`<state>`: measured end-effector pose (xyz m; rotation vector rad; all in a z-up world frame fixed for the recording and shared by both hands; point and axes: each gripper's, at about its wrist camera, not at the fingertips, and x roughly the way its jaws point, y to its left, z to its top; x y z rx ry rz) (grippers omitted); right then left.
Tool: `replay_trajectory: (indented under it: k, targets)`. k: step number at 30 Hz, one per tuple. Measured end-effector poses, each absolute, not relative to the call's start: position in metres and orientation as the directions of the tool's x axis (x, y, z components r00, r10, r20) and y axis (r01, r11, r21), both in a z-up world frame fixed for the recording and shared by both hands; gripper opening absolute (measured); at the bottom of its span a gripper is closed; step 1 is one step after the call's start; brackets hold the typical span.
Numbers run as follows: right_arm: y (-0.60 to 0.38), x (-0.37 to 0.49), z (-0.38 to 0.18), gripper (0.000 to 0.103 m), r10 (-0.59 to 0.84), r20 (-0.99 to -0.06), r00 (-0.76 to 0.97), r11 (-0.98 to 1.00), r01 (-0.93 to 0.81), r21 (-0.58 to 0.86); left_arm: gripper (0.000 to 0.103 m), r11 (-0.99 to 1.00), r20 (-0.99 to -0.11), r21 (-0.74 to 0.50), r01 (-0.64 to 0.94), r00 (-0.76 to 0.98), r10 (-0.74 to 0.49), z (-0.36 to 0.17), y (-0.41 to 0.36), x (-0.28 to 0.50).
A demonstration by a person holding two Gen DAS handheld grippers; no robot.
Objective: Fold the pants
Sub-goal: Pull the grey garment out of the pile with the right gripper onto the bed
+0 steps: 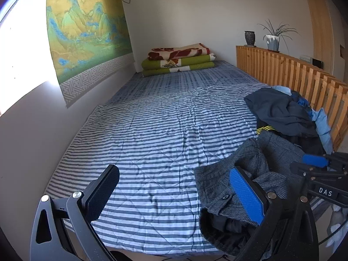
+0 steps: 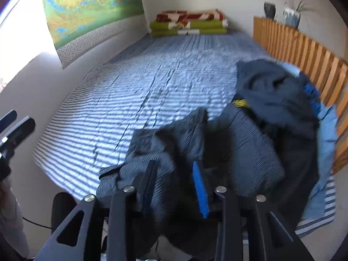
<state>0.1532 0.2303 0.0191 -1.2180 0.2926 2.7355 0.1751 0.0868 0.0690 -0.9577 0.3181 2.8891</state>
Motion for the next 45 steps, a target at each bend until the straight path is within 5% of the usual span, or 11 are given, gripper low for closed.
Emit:
replay_trajectory:
  k: [8,12,18,26,28,29,33,36,39,45]
  targets:
    - [0.253,0.149,0.008,0.047,0.126,-0.736,-0.665,-0.964,-0.258,0.069,0.103,-0.976,-0.669,0.131,-0.176,-0.742,0.044,0.031,0.091,0.141]
    - [0.270,0.144,-0.013,0.049,0.202,-0.772,-0.602,-0.952,-0.305,-0.011,0.103,-0.971,-0.744,0.015,-0.237,-0.652,0.147,0.009,0.088,0.120]
    - [0.321,0.159,-0.038,0.061,0.194,-0.814,-0.547,-0.900,-0.429,0.074,0.103,-0.944,-0.826,-0.144,-0.298,-0.489,0.281,-0.034,0.088,0.117]
    - [0.369,0.151,-0.081,0.063,0.151,-0.873,-0.464,-0.821,-0.550,0.150,0.102,-0.878,-0.865,-0.254,-0.405,-0.310,0.394,-0.076,0.150,0.110]
    - [0.365,0.148,-0.086,0.063,0.043,-0.866,-0.499,-0.797,-0.540,0.271,0.086,-0.871,-0.870,-0.233,-0.433,-0.307,0.385,-0.080,0.165,0.109]
    - [0.361,0.145,-0.087,0.063,-0.011,-0.854,-0.520,-0.793,-0.516,0.325,0.070,-0.871,-0.874,-0.208,-0.445,-0.315,0.370,-0.081,0.170,0.109]
    - [0.336,0.125,-0.081,0.063,-0.061,-0.831,-0.553,-0.829,-0.436,0.351,0.029,-0.878,-0.882,-0.155,-0.454,-0.336,0.330,-0.079,0.164,0.113]
    - [0.313,0.096,-0.082,0.063,-0.074,-0.835,-0.545,-0.865,-0.382,0.325,0.012,-0.900,-0.881,-0.116,-0.420,-0.374,0.288,-0.075,0.142,0.114]
    - [0.292,0.069,-0.091,0.063,-0.096,-0.853,-0.514,-0.889,-0.341,0.306,0.005,-0.929,-0.870,-0.088,-0.359,-0.426,0.248,-0.065,0.109,0.112]
    - [0.255,0.031,-0.123,0.062,-0.036,-0.918,-0.395,-0.937,-0.305,0.168,0.006,-0.977,-0.858,-0.055,-0.206,-0.491,0.152,-0.047,0.026,0.096]
